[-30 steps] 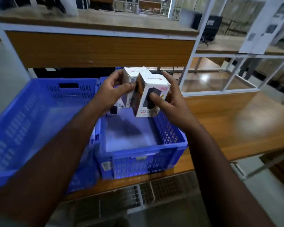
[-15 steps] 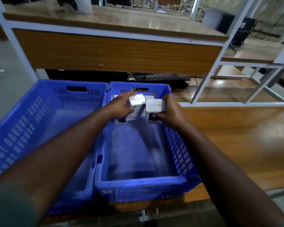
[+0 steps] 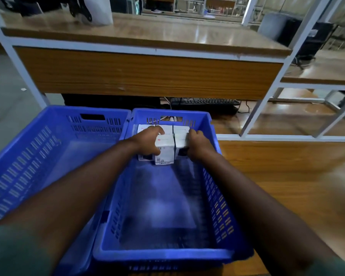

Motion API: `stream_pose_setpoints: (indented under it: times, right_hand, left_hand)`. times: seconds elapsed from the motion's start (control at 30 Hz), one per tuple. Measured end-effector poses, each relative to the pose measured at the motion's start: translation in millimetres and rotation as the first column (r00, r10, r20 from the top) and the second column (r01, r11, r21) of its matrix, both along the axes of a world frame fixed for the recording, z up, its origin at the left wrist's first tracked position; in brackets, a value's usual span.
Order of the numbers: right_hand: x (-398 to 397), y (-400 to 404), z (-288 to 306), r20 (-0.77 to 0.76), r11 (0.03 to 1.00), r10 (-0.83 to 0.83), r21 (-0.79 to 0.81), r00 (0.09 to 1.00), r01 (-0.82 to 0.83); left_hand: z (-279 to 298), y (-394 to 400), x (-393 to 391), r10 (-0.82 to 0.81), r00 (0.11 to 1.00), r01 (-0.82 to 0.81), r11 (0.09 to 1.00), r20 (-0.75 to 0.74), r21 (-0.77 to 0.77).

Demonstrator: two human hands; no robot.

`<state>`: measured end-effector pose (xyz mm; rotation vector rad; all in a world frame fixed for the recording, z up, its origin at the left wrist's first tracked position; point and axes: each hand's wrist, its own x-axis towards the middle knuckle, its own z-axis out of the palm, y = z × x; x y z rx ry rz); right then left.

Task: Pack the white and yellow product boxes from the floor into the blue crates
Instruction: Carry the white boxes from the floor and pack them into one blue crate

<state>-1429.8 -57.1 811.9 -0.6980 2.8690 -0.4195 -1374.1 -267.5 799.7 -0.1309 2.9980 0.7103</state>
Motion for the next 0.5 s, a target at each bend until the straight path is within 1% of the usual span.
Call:
stream_pose_setpoints:
  times: [0.13,0.27,0.33,0.4,0.5]
  right_hand:
    - [-11.3,-4.0,-8.0,0.078,0.995,-0.005,0.096,0.997,-0.002]
    - [-24.5,-1.7,-12.3,0.149,0.986,-0.044,0.169,0.988,0.018]
    - [-29.7,0.1,-15.0,0.142,0.986,-0.037,0.164,0.989,0.014]
    - [-33.3,0.7,-17.8,0.115,0.992,-0.012,0.123,0.993,-0.002]
    - [-33.7,-1.9,-21.7,0.094,0.996,0.01,0.089,0.995,-0.018]
  left_hand:
    - [-4.1,4.2,-6.1,-0.009,0.999,0.009,1.0,0.039,-0.01]
    - [-0.4,4.9,-20.7,-0.018,1.0,0.018,1.0,0.003,-0.02]
    - [3.0,6.2,-27.7,0.01,1.0,-0.01,0.999,0.008,-0.042]
    - [1.6,6.8,-32.1,0.043,0.999,-0.043,0.997,0.005,-0.057]
    - [-10.9,9.3,-33.8,0.062,0.998,-0.062,0.996,-0.006,-0.071]
